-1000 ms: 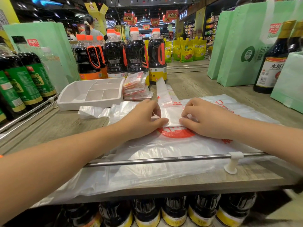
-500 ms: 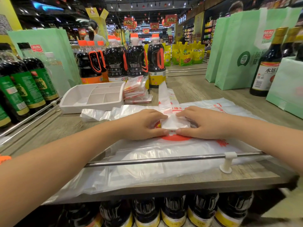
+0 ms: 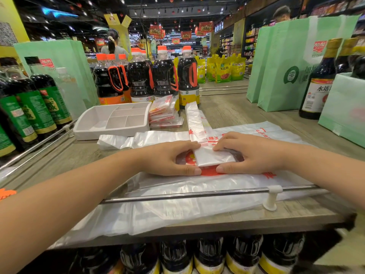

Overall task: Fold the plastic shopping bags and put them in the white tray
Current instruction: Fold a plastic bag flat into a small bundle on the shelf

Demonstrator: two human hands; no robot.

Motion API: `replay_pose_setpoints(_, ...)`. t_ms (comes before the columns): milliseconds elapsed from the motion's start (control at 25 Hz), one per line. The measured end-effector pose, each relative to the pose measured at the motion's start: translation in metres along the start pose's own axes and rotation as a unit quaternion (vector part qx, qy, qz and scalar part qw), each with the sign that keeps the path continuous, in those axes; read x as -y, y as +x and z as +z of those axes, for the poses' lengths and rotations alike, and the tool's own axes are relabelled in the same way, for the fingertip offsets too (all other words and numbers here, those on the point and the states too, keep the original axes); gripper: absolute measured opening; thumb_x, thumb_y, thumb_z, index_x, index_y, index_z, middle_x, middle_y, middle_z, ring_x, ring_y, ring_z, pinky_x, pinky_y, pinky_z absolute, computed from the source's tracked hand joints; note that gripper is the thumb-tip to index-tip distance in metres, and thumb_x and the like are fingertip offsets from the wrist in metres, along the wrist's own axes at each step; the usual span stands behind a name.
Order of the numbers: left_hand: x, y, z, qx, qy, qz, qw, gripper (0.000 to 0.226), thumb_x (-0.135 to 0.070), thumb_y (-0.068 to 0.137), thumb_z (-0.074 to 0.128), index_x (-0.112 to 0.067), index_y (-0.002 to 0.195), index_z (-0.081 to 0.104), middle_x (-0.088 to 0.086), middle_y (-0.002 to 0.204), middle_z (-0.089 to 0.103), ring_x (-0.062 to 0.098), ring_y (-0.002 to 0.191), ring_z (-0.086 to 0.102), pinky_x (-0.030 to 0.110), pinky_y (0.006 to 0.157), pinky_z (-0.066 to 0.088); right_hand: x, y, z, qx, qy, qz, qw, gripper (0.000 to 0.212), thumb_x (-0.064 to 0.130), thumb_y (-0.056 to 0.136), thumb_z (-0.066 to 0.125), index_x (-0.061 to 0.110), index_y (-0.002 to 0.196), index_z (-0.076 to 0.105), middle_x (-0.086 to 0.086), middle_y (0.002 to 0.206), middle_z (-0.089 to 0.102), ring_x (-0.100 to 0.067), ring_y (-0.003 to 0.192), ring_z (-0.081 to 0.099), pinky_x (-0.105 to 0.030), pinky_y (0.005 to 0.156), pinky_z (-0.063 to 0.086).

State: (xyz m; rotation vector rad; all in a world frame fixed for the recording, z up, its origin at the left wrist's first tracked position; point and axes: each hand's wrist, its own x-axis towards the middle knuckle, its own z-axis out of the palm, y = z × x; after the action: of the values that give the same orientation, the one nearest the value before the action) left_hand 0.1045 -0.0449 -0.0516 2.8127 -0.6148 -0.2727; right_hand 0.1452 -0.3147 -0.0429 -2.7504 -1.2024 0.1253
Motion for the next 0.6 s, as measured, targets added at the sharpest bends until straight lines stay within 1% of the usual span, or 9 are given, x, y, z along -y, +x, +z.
replay_pose_setpoints(120, 0.001, 0.0, 0.001, -0.003, -0.007, 0.009, 1.0, 0.086, -0.077, 0.083, 0.053, -0.043, 0.154, 0.02, -0.021, 0.158, 0.027, 0.002, 0.142, 0.028, 0.022, 0.114, 0.022, -0.002, 0.001, 0.002, -0.016, 0.004, -0.012, 1.0, 0.072, 0.088, 0.074, 0.046, 0.047, 0.134, 0.047, 0.025, 0.13, 0.039, -0.004, 0.112, 0.052, -0.03, 0.101, 0.044)
replay_pose_setpoints(160, 0.001, 0.0, 0.001, -0.008, 0.0, 0.014, 1.0, 0.084, -0.076, 0.085, 0.052, -0.042, 0.155, 0.02, -0.02, 0.159, 0.027, 0.003, 0.142, 0.028, 0.023, 0.115, 0.022, -0.003, 0.001, 0.002, -0.021, 0.009, -0.015, 1.0, 0.068, 0.085, 0.076, 0.048, 0.047, 0.133, 0.048, 0.025, 0.129, 0.04, -0.001, 0.107, 0.053, -0.025, 0.098, 0.044)
replay_pose_setpoints(240, 0.0, 0.001, 0.003, -0.028, 0.042, 0.031, 0.998, 0.076, -0.07, 0.091, 0.048, -0.039, 0.155, 0.022, -0.016, 0.16, 0.026, 0.004, 0.145, 0.025, 0.024, 0.118, 0.019, -0.003, 0.001, 0.003, -0.029, 0.013, -0.02, 0.999, 0.056, 0.072, 0.083, 0.056, 0.045, 0.132, 0.052, 0.024, 0.129, 0.042, 0.008, 0.096, 0.052, -0.01, 0.086, 0.039)
replay_pose_setpoints(280, -0.001, 0.0, 0.003, -0.044, 0.065, 0.041, 0.996, 0.071, -0.066, 0.094, 0.046, -0.037, 0.155, 0.024, -0.014, 0.16, 0.026, 0.005, 0.146, 0.024, 0.024, 0.119, 0.019, -0.003, 0.002, 0.003, -0.033, 0.009, -0.022, 0.999, 0.05, 0.064, 0.086, 0.058, 0.044, 0.132, 0.053, 0.024, 0.128, 0.043, 0.011, 0.093, 0.051, -0.006, 0.081, 0.036)
replay_pose_setpoints(320, -0.002, -0.001, 0.004, -0.062, 0.083, 0.053, 0.993, 0.066, -0.062, 0.096, 0.046, -0.036, 0.155, 0.029, -0.013, 0.16, 0.028, 0.006, 0.145, 0.025, 0.024, 0.119, 0.02, -0.003, 0.002, 0.003, -0.039, 0.007, -0.025, 0.999, 0.046, 0.058, 0.088, 0.06, 0.042, 0.132, 0.055, 0.023, 0.127, 0.044, 0.011, 0.092, 0.05, -0.005, 0.079, 0.034)
replay_pose_setpoints(400, -0.005, -0.003, 0.005, -0.092, 0.1, 0.076, 0.988, 0.059, -0.054, 0.098, 0.047, -0.032, 0.152, 0.038, -0.011, 0.155, 0.037, 0.006, 0.14, 0.034, 0.024, 0.117, 0.027, -0.004, 0.004, 0.005, -0.059, 0.019, -0.036, 0.997, 0.041, 0.051, 0.089, 0.063, 0.04, 0.129, 0.06, 0.022, 0.125, 0.049, 0.006, 0.099, 0.053, -0.006, 0.083, 0.036)
replay_pose_setpoints(480, -0.009, -0.004, 0.006, -0.105, 0.081, 0.081, 0.988, 0.053, -0.051, 0.099, 0.049, -0.031, 0.148, 0.045, -0.013, 0.148, 0.043, 0.003, 0.132, 0.041, 0.023, 0.113, 0.032, -0.005, 0.005, 0.007, -0.08, 0.044, -0.039, 0.995, 0.032, 0.046, 0.09, 0.064, 0.04, 0.122, 0.065, 0.022, 0.12, 0.055, 0.003, 0.107, 0.054, -0.011, 0.089, 0.039)
replay_pose_setpoints(520, -0.011, -0.004, 0.005, -0.103, 0.056, 0.073, 0.99, 0.05, -0.051, 0.099, 0.048, -0.032, 0.145, 0.049, -0.016, 0.144, 0.045, 0.002, 0.129, 0.043, 0.022, 0.111, 0.033, -0.005, 0.005, 0.007, -0.087, 0.06, -0.035, 0.994, 0.027, 0.046, 0.091, 0.063, 0.041, 0.118, 0.067, 0.023, 0.116, 0.058, 0.002, 0.107, 0.055, -0.014, 0.088, 0.04)
replay_pose_setpoints(600, -0.012, -0.004, 0.002, -0.084, -0.011, 0.05, 0.995, 0.042, -0.052, 0.1, 0.045, -0.036, 0.137, 0.057, -0.019, 0.137, 0.048, -0.001, 0.124, 0.045, 0.019, 0.106, 0.033, -0.004, 0.004, 0.005, -0.102, 0.087, -0.019, 0.991, 0.02, 0.049, 0.092, 0.058, 0.042, 0.107, 0.069, 0.024, 0.104, 0.062, 0.004, 0.1, 0.056, -0.019, 0.083, 0.043)
